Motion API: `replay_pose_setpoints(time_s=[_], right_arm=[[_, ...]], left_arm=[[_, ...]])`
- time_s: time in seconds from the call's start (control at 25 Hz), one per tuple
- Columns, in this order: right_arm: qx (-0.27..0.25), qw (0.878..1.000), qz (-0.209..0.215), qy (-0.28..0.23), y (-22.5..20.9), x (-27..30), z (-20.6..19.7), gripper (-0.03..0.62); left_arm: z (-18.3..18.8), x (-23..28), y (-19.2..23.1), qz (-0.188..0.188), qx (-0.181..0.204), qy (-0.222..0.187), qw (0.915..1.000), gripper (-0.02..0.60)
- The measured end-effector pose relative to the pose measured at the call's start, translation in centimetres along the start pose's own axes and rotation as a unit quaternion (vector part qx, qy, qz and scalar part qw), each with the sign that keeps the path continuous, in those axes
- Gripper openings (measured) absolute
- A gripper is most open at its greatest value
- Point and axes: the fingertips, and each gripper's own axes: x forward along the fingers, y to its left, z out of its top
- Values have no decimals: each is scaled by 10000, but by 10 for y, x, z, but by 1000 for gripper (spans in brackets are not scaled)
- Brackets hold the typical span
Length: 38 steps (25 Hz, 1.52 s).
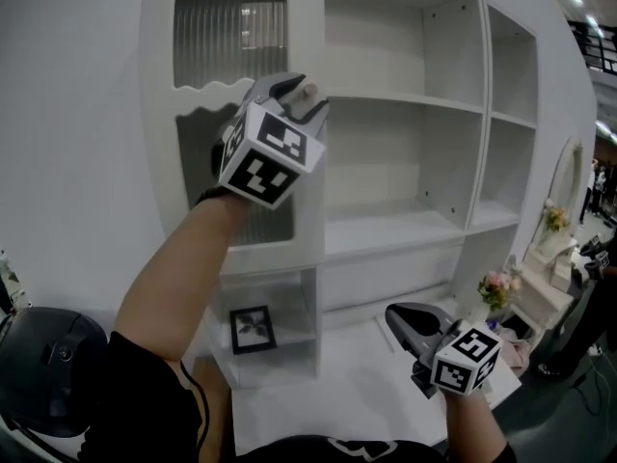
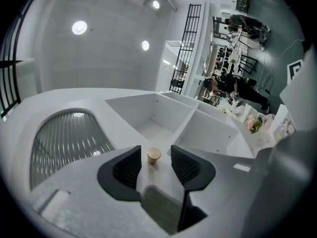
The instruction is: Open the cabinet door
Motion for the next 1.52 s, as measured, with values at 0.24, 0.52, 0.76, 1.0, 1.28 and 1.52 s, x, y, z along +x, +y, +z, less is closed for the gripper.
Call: replay_pose_setpoints(time_s=[0.24,0.52,0.76,1.0,1.28,1.52], right_arm=[[-26,9997,228,-35,-23,9,6,2],[-110,9982,590,29,-34,11,7,2],[-3,9968,801,21,-39,7,-4,2],[-75,9947,1020,-49,-42,-3,-4,2],[163,9927,1168,-262,-35,-4,-11,2],[63,9931,1167,-73,-20,-3,-18,2]], left_arm=[[-6,10,-1,143,533,276,9981,123],[-11,11,3,416,544,476,9965,74],[-10,10,4,538,342,488,9968,77],[-8,13,3,443,163,580,9972,75],[4,-4,4,380,-80,353,9986,74],[16,-22,3,379,-397,57,9985,74]])
